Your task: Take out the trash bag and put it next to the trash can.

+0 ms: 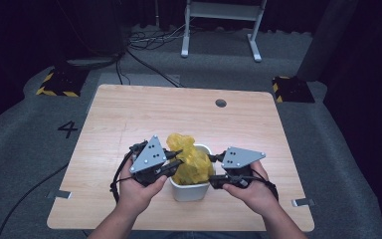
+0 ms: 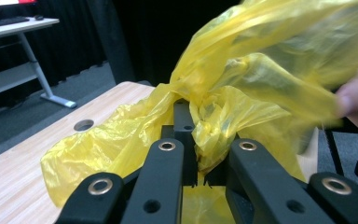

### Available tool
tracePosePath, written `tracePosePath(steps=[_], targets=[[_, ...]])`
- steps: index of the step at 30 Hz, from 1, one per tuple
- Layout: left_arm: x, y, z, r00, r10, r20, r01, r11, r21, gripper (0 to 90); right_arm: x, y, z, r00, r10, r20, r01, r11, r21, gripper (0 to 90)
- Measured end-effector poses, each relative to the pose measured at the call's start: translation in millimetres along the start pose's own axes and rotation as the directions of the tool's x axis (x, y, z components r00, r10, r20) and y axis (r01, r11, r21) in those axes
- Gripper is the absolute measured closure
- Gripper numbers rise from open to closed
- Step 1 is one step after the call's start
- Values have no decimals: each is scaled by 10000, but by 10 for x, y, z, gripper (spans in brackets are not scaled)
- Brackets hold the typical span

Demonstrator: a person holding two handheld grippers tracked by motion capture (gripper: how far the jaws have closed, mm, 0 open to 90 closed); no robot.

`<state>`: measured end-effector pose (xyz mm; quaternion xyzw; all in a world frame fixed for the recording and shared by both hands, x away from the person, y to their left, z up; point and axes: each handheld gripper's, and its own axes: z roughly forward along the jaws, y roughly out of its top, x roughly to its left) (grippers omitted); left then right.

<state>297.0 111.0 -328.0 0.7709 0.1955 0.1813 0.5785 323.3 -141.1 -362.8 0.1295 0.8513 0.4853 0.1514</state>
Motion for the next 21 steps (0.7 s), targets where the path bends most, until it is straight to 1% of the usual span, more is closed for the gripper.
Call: tracePosePath(steps=[1, 2, 3, 4, 6, 7, 8, 9, 12, 15, 17, 19, 21], targets=[[0, -5, -7, 10000, -41, -26, 41, 10000, 81, 839, 5, 23, 9, 9998, -151, -89, 154, 9994, 298, 776], [3, -13, -14, 9999, -99, -84, 101, 9998, 160, 799, 14, 46, 8, 9996, -253, -152, 261, 9983, 515, 837], [7, -23, -19, 9997, -147, -202, 152, 9997, 216, 718, 23, 64, 8, 9995, -293, -119, 300, 9976, 617, 866], [9, -34, -26, 9991, -199, -384, 212, 9992, 341, 617, 27, 81, 8, 9994, -329, -102, 335, 9973, 650, 875], [10, -71, -28, 9970, -61, -778, 120, 9971, 748, 430, 27, 109, -7, 9996, -283, -69, 286, 9979, 574, 879], [8, -97, -35, 9968, -39, -800, 110, 9961, 876, 354, 23, 121, -20, 9995, -317, -40, 319, 9984, 477, 880], [8, -123, -52, 9978, -35, -663, 95, 9959, 904, 313, 21, 131, -36, 9995, -309, -39, 310, 9988, 380, 880], [7, -152, -80, 9983, -71, -586, 123, 9959, 893, 298, 19, 139, -49, 9995, -305, -67, 307, 9991, 301, 880], [12, -193, -170, 9965, -47, -831, 119, 9962, 865, 244, 18, 162, -84, 9993, -377, -45, 378, 9992, 98, 880], [34, -214, -274, 9952, -128, -973, 191, 9977, 647, 220, 16, 204, -140, 9987, -505, 50, 506, 9986, -164, 880], [49, -222, -343, 9943, -91, -1066, 154, 9981, 589, 217, -6, 253, -198, 9987, -508, 38, 509, 9980, -375, 880], [62, -234, -404, 9916, -74, -1289, 150, 9982, 582, 194, -36, 291, -247, 9983, -566, 145, 573, 9969, -534, 880], [81, -254, -458, 9899, -87, -1415, 160, 9986, 507, 195, -71, 326, -307, 9986, -500, 187, 512, 9962, -707, 880]])
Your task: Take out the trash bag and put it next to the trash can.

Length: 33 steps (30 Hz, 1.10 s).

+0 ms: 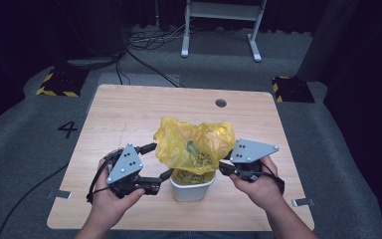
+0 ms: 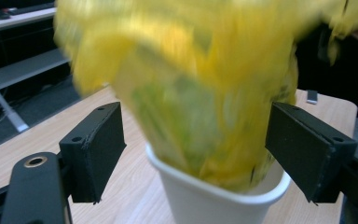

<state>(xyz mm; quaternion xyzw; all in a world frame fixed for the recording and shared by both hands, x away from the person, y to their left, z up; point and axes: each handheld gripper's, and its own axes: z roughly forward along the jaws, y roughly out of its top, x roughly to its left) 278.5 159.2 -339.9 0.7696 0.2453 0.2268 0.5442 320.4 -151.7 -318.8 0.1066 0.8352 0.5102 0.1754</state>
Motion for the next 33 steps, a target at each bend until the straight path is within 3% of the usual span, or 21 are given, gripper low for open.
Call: tracePosePath(steps=[8, 17, 29, 33], targets=[[43, -148, -105, 9994, -132, -306, 136, 9998, 126, 204, -98, 95, -178, 9996, -52, 261, 64, 9990, -437, 879], [70, -318, -172, 9982, -232, -553, 257, 9986, 457, 216, -134, 252, -295, 9971, -563, 515, 587, 9972, -457, 878], [130, -543, -195, 9949, -507, -875, 592, 9935, 974, 218, -265, 275, -551, 9896, -515, 1344, 592, 9968, -544, 877], [183, -610, -244, 9921, -700, -1046, 805, 9917, 999, 218, -359, 208, -705, 9809, -361, 1913, 456, 9979, -453, 876]])
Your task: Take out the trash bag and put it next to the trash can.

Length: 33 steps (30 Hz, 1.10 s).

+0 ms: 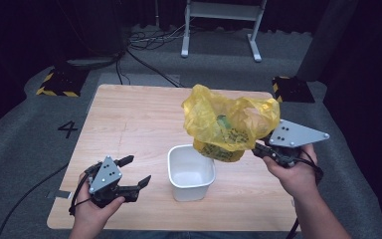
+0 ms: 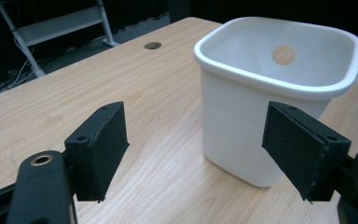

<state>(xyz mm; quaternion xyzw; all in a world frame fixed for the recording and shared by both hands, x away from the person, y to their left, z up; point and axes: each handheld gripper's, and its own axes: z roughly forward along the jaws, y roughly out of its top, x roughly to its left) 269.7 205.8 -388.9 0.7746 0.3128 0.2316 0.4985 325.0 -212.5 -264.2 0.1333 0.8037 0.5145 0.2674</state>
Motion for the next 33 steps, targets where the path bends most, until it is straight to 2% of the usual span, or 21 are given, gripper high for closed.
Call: tracePosePath(steps=[1, 2, 4, 5, 7, 13, 17, 19, 21, 22, 24, 29, 33], targets=[[0, 0, 0, 10000, 0, 0, 0, 10000, 0, 218, 0, 0, 0, 10000, 0, 0, 0, 10000, 0, 876], [11, -16, -6, 10000, -51, -14, 51, 10000, 31, 218, -52, -35, -51, 9996, 106, 251, -107, 9999, 45, 876], [42, -49, -8, 9999, -73, -75, 73, 9999, 77, 218, -70, -50, -71, 9994, 182, 308, -184, 9998, 55, 877], [75, -77, -9, 9999, -71, -145, 73, 9998, 161, 218, -123, -93, -135, 9980, 273, 573, -278, 9996, 74, 877], [97, -95, -6, 9997, -92, -211, 97, 9997, 216, 218, -139, -106, -157, 9975, 292, 645, -298, 9995, 89, 877], [195, -203, 13, 9993, -287, -253, 295, 9991, 314, 213, -253, -252, -319, 9908, 507, 1257, -558, 9977, 374, 875], [239, -268, 21, 9986, -364, -394, 380, 9985, 406, 213, -319, -363, -373, 9855, 635, 1576, -731, 9957, 563, 874], [248, -307, 25, 9970, -442, -636, 472, 9978, 469, 211, -350, -426, -382, 9833, 762, 1652, -877, 9941, 636, 873], [254, -365, 42, 9934, -467, -1048, 547, 9957, 744, 213, -380, -493, -375, 9824, 854, 1661, -983, 9926, 714, 871], [260, -400, 50, 9925, -502, -1112, 601, 9943, 877, 215, -392, -529, -364, 9818, 917, 1666, -1053, 9917, 745, 871], [272, -473, 64, 9926, -611, -1049, 722, 9918, 1051, 215, -409, -598, -330, 9810, 994, 1668, -1149, 9896, 860, 869], [302, -606, 61, 9904, -681, -1203, 828, 9891, 1221, 214, -404, -774, -190, 9808, 1157, 1570, -1352, 9835, 1198, 868], [352, -694, 100, 9845, -387, -1709, 649, 9865, 1503, 220, -385, -906, -35, 9819, 1192, 1472, -1418, 9778, 1543, 865]])
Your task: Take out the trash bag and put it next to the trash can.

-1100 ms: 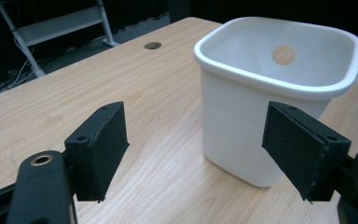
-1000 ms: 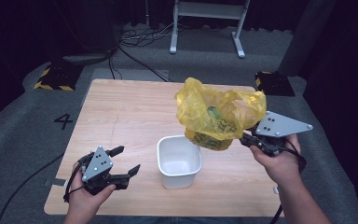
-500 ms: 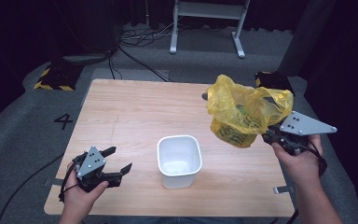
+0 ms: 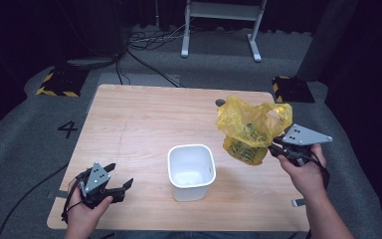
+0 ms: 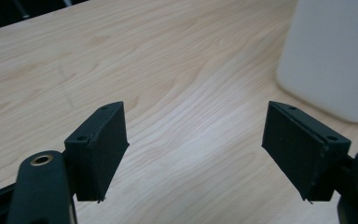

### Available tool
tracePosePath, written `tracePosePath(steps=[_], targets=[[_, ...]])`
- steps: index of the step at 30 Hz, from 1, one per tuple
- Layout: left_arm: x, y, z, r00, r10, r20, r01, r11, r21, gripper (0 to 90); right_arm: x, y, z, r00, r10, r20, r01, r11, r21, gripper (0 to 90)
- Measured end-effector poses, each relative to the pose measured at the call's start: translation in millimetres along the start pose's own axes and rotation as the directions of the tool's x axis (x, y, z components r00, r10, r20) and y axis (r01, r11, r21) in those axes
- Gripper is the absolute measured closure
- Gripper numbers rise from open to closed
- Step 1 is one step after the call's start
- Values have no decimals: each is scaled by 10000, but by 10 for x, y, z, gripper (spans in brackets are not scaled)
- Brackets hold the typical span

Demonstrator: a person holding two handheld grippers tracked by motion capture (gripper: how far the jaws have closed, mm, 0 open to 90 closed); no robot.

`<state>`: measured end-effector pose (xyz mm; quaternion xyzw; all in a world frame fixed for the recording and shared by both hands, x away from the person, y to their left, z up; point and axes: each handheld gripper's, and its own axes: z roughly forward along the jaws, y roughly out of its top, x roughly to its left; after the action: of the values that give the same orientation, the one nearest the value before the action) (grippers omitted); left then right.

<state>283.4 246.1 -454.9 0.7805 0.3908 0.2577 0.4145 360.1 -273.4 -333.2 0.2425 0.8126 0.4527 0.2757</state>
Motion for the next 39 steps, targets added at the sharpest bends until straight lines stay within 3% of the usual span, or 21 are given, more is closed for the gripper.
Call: tracePosePath(steps=[6, 12, 18, 23, 26, 29, 31, 35, 39], targets=[[61, -157, 131, 9995, -304, -51, 307, 9978, 594, 225, 37, -150, 273, 9998, 89, -174, -80, 9988, 483, 863], [127, -226, 121, 9966, -817, 131, 811, 9958, 422, 226, 20, -313, 518, 9991, 308, -275, -276, 9937, 1087, 863], [139, -255, 119, 9958, -885, 238, 874, 9952, 452, 229, 42, -476, 601, 9976, 572, -388, -502, 9853, 1634, 860], [120, -253, 131, 9963, -823, 256, 811, 9958, 428, 228, 31, -586, 612, 9955, 837, -453, -744, 9813, 1772, 817], [117, -253, 130, 9961, -834, 290, 820, 9955, 468, 227, 10, -624, 603, 9932, 1072, -459, -979, 9804, 1710, 728], [115, -254, 130, 9959, -862, 287, 849, 9955, 425, 227, -2, -657, 604, 9890, 1434, -359, -1371, 9806, 1404, 485], [114, -254, 126, 9960, -838, 295, 826, 9957, 409, 227, -2, -677, 588, 9880, 1546, 23, -1538, 9816, 1130, 369], [118, -254, 109, 9961, -828, 305, 818, 9962, 306, 225, -15, -695, 503, 9812, 1918, 208, -1929, 9779, 805, 289], [118, -257, 84, 9962, -828, 278, 819, 9962, 311, 224, -20, -691, 366, 9799, 1975, 291, -1992, 9772, 738, 286]])
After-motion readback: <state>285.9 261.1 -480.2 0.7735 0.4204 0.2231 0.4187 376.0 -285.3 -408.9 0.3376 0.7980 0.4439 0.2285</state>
